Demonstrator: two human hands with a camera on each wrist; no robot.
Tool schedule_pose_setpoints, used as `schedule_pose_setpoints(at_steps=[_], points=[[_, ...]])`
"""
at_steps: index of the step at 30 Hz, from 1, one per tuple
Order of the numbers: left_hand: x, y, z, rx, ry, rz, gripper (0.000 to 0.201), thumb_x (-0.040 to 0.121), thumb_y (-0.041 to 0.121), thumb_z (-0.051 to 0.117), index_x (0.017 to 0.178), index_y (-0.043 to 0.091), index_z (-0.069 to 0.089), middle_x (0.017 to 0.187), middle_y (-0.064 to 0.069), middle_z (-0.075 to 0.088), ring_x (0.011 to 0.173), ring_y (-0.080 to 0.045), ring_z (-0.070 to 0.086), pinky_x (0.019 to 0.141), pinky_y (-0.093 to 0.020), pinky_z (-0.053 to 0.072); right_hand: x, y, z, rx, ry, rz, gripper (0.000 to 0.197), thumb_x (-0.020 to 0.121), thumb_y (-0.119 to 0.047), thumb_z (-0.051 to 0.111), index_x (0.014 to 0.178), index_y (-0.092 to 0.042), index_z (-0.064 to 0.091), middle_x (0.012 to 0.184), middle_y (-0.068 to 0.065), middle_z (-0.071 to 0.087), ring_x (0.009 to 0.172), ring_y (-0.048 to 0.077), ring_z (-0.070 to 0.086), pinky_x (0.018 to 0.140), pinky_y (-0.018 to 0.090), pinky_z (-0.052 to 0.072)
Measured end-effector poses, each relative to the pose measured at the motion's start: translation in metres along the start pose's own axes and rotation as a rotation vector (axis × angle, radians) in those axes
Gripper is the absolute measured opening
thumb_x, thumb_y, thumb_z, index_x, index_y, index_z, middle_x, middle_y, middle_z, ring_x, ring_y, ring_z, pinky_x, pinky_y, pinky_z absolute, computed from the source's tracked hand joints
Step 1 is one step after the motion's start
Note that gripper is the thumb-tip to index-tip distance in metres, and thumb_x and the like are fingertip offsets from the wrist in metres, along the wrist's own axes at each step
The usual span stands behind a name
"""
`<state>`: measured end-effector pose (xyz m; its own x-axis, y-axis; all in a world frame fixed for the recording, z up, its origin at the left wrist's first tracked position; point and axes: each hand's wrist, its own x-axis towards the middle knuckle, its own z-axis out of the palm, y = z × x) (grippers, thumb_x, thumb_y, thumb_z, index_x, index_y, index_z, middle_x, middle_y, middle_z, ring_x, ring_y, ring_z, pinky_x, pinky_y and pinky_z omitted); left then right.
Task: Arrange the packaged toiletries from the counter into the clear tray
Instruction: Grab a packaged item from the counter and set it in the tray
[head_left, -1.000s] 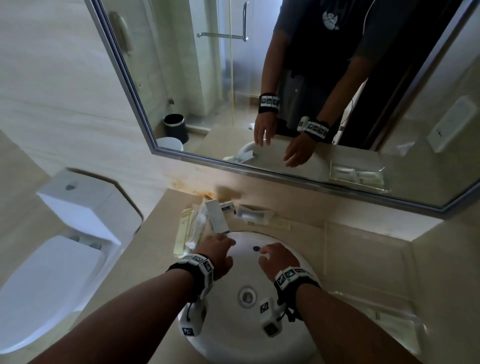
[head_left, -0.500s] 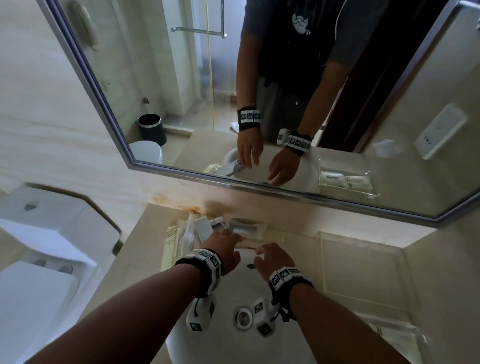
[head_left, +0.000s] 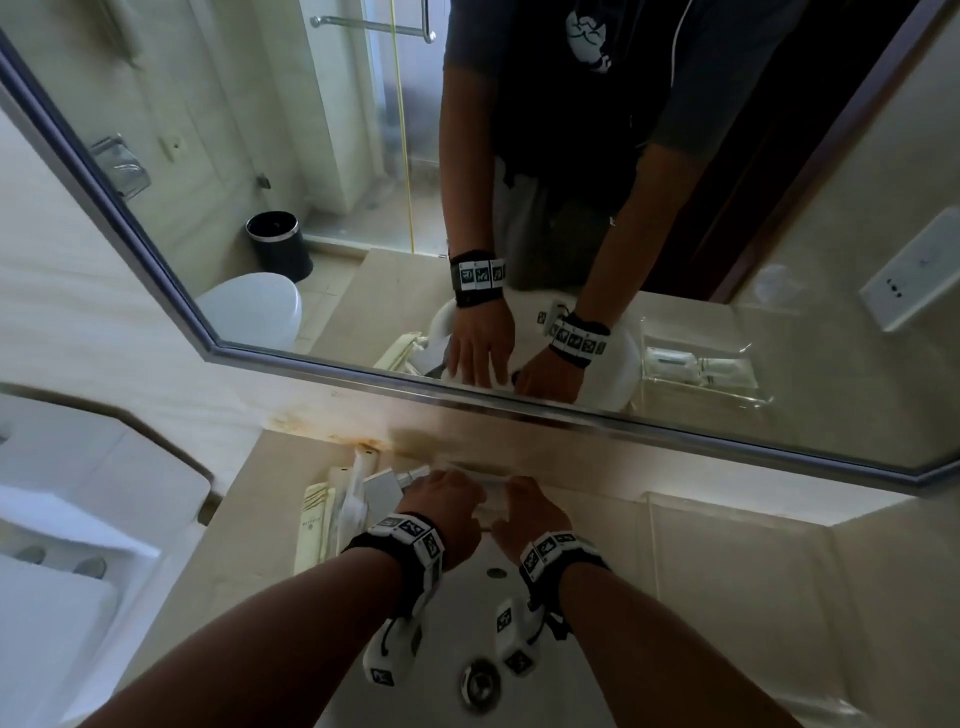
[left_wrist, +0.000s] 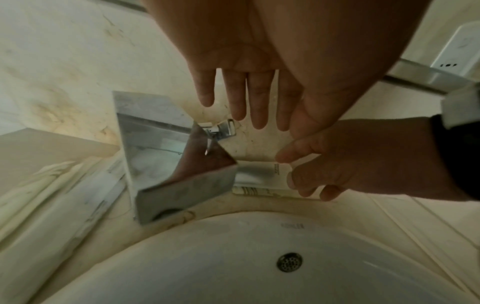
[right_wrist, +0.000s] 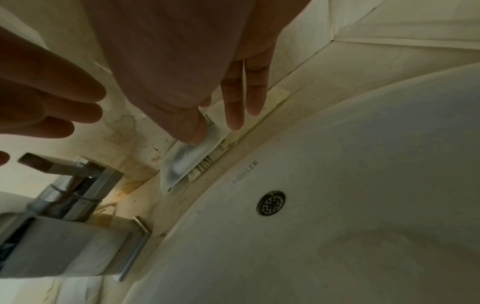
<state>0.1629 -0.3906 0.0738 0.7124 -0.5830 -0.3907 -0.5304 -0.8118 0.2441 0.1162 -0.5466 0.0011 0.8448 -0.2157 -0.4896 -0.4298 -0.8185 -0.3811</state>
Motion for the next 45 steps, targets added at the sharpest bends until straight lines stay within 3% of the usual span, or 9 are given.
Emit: schedule_pose_setpoints(at_steps=[4,7,14,17,21,29,40,42,45], points=[[0.013,-0.009,-0.001,0.007,-0.025,-0.011,0.046,0.088,0.035,0.051,0.134,0.033,0.051,0.144,0.003,0.045,0.133,-0.022,0.039,0.111,-0.039,0.034,0.028,-0.005,0.005,-0.033,-0.061,-0.065,0.071,0.089,-0.034,0.052,0.151,-0.041,0.019,0.163,-0.009,0.005,0.129,0.025,0.050,0.100,0.038,0.048],[0.020,-0.011,-0.001,0.016,-0.028,-0.023,0.047,0.089,0.036,0.051,0.136,0.034,0.050,0.145,0.002,0.044,0.133,-0.024,0.039,0.111,-0.039,0.033,0.041,-0.008,0.013,-0.043,-0.100,-0.091,0.071,0.091,-0.036,0.051,0.151,-0.046,0.014,0.164,-0.007,0.003,0.135,0.025,0.044,0.105,0.040,0.045],[0.027,-0.012,0.010,0.116,-0.039,-0.018,0.048,0.088,0.043,0.047,0.135,0.037,0.049,0.143,0.003,0.046,0.131,-0.024,0.040,0.111,-0.041,0.029,0.051,-0.004,0.030,-0.127,-0.161,0.020,0.068,0.097,-0.048,0.049,0.155,-0.026,0.020,0.163,0.013,0.003,0.136,0.029,0.042,0.107,0.040,0.043],[0.026,-0.013,0.014,0.116,-0.032,-0.011,0.047,0.088,0.043,0.047,0.134,0.035,0.050,0.142,0.003,0.048,0.130,-0.023,0.040,0.111,-0.041,0.028,0.053,-0.001,0.027,-0.133,-0.190,0.072,0.071,0.094,-0.052,0.052,0.153,-0.021,0.026,0.161,0.013,0.008,0.133,0.030,0.045,0.104,0.040,0.045],[0.020,-0.015,0.011,0.102,-0.052,-0.017,0.049,0.088,0.043,0.047,0.137,0.035,0.048,0.144,0.003,0.045,0.132,-0.024,0.038,0.111,-0.041,0.029,0.044,0.001,0.015,-0.065,-0.073,0.085,0.052,0.101,-0.040,0.041,0.148,-0.019,0.035,0.159,0.007,0.022,0.130,0.025,0.048,0.101,0.039,0.046],[-0.001,0.000,0.001,0.097,-0.002,-0.060,0.053,0.087,0.044,0.048,0.139,0.034,0.045,0.146,0.001,0.045,0.133,-0.025,0.039,0.111,-0.042,0.032,-0.009,0.008,-0.005,-0.045,0.148,-0.032,0.037,0.099,-0.046,0.040,0.118,-0.020,0.056,0.123,0.003,0.054,0.102,0.022,0.059,0.078,0.031,0.045],[-0.058,0.054,-0.009,0.030,0.099,-0.046,0.058,0.087,0.037,0.054,0.141,0.027,0.035,0.142,-0.005,0.047,0.126,-0.033,0.045,0.103,-0.045,0.042,-0.100,0.030,-0.025,-0.049,0.195,-0.083,0.030,0.088,-0.050,0.042,0.070,-0.026,0.042,0.079,-0.004,0.049,0.072,0.022,0.054,0.064,0.032,0.043],[-0.066,0.070,-0.007,0.027,0.101,-0.015,0.067,0.087,0.036,0.056,0.146,0.028,0.027,0.145,-0.006,0.044,0.126,-0.034,0.047,0.101,-0.045,0.043,-0.117,0.036,-0.028,-0.094,0.171,-0.097,0.031,0.088,-0.050,0.041,0.076,-0.023,0.051,0.083,-0.002,0.054,0.077,0.025,0.057,0.066,0.032,0.043],[-0.076,0.094,-0.001,0.007,0.068,0.048,0.072,0.088,0.034,0.056,0.150,0.032,0.019,0.147,-0.006,0.040,0.127,-0.033,0.045,0.102,-0.044,0.042,-0.140,0.048,-0.028,-0.199,0.160,-0.150,0.036,0.095,-0.042,0.042,0.112,-0.018,0.061,0.113,0.005,0.058,0.104,0.029,0.059,0.079,0.034,0.045]])
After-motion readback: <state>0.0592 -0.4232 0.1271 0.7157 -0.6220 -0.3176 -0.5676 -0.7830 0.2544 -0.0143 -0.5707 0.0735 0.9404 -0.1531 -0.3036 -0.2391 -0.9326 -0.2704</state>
